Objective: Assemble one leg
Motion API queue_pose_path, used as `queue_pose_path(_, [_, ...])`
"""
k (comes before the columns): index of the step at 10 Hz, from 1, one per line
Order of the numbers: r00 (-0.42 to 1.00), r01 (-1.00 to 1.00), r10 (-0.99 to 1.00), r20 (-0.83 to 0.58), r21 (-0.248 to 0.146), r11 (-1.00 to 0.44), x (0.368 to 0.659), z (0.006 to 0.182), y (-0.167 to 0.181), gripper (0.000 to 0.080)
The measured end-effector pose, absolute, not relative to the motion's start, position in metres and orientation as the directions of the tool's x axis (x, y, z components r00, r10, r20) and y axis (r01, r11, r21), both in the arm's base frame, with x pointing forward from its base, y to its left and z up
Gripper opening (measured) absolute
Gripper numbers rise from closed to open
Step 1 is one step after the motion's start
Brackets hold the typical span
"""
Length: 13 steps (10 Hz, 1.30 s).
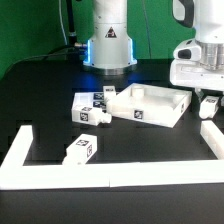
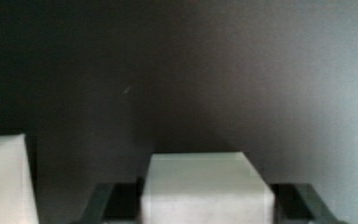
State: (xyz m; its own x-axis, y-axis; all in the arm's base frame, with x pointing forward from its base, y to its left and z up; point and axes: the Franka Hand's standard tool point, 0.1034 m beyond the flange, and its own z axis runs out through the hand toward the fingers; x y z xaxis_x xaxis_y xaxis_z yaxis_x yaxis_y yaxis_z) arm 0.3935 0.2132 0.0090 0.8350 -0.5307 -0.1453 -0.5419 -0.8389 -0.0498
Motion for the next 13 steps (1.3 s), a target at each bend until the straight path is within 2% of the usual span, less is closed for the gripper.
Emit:
queue_pose_path(7, [0.846, -0.527, -0.516, -0.138, -0.058, -0.848, 0.391, 0.009, 0.219, 0.0287])
queue_pose_path(8, [0.846, -0.526, -0.516, -0.138, -0.058, -0.848, 0.391, 0.009, 0.219, 0.0468])
queue_pose_path(9, [0.846, -0.526, -0.516, -0.138, -0.058, -0.848, 0.391, 0.009, 0.219, 0.0585])
queue_pose_path(10, [0.849, -0.521, -0.510, -0.139, -0.058, -0.851, 0.391, 0.010, 0.218, 0.0585])
queue_pose_path(11, [0.855, -0.511, -0.499, -0.141, -0.061, -0.857, 0.394, 0.020, 0.213, 0.0636])
queue_pose_path(13, [0.868, -0.492, -0.480, -0.126, -0.088, -0.866, 0.396, 0.053, 0.190, 0.0646])
